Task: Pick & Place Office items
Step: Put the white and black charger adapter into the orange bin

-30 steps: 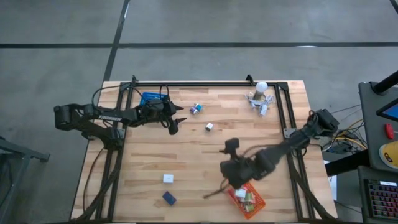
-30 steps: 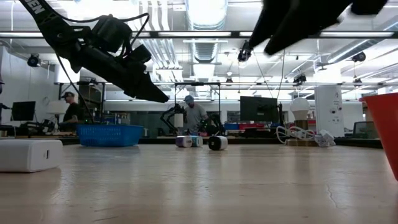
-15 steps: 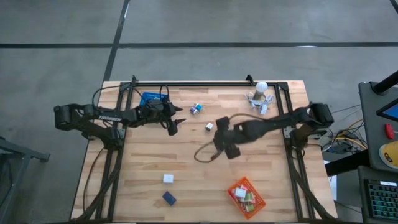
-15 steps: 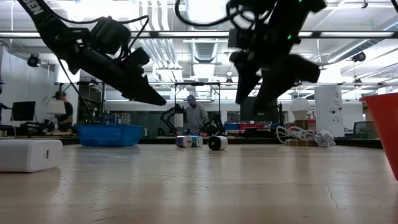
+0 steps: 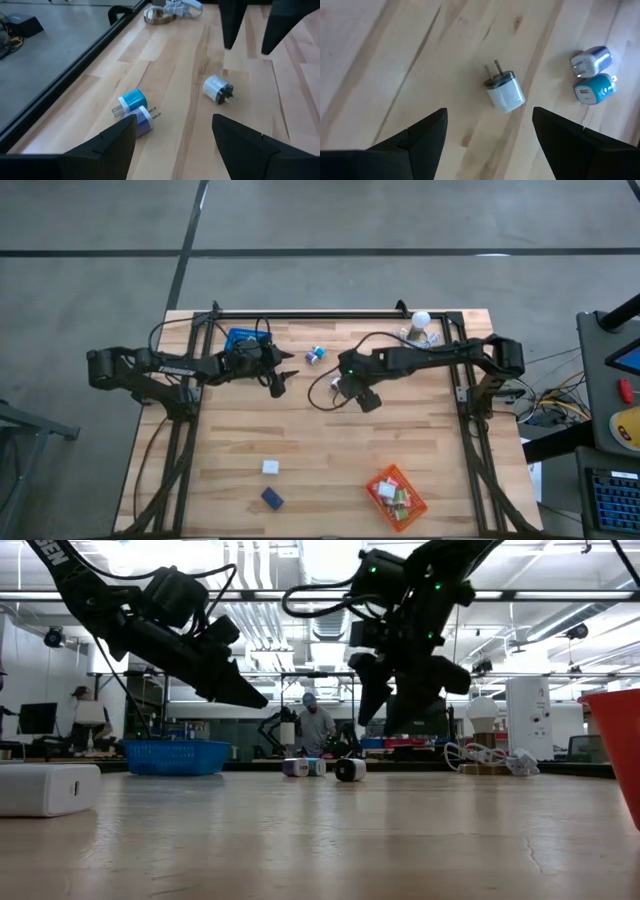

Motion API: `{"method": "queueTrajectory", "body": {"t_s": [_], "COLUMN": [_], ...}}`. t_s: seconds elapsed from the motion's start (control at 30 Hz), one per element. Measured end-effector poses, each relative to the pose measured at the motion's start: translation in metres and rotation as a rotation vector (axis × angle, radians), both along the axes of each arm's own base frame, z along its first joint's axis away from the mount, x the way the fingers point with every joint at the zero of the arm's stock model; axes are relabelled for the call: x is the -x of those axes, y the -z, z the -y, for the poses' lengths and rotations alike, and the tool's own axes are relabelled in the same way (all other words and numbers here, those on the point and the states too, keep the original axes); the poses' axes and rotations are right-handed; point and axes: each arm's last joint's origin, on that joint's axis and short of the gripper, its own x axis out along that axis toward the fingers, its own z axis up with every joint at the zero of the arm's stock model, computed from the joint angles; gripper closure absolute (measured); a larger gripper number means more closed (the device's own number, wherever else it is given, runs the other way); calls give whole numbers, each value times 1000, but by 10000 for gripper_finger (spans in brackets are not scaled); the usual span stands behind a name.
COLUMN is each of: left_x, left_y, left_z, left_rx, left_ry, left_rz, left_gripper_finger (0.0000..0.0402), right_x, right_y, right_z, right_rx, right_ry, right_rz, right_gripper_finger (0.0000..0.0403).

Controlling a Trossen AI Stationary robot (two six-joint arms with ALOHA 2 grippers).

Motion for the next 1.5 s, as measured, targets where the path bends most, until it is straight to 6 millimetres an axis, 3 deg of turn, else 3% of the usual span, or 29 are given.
{"method": "queueTrajectory", "body": {"t_s": [0.37,0.7,1.07,1.5], "left_x": [0,0,0,0], "left_y": [-1,-1,-1,-1], "left_z": [0,0,0,0], "left_rx": [-16,-17,-17,-17], "left_ry": [6,7,6,7], "left_rz": [8,7,7,7], "left_gripper_finger": [142,142,142,142], "right_x": [-16,-34,-43,-49], "right_y": [13,22,49,42], "right_z": [39,43,43,44], "right_rx": [-36,-96,-123,-133], "right_ry": [-21,-47,-65,-56], "right_rz": [-59,-103,-180,-137], "right_gripper_finger": [115,115,117,151]}}
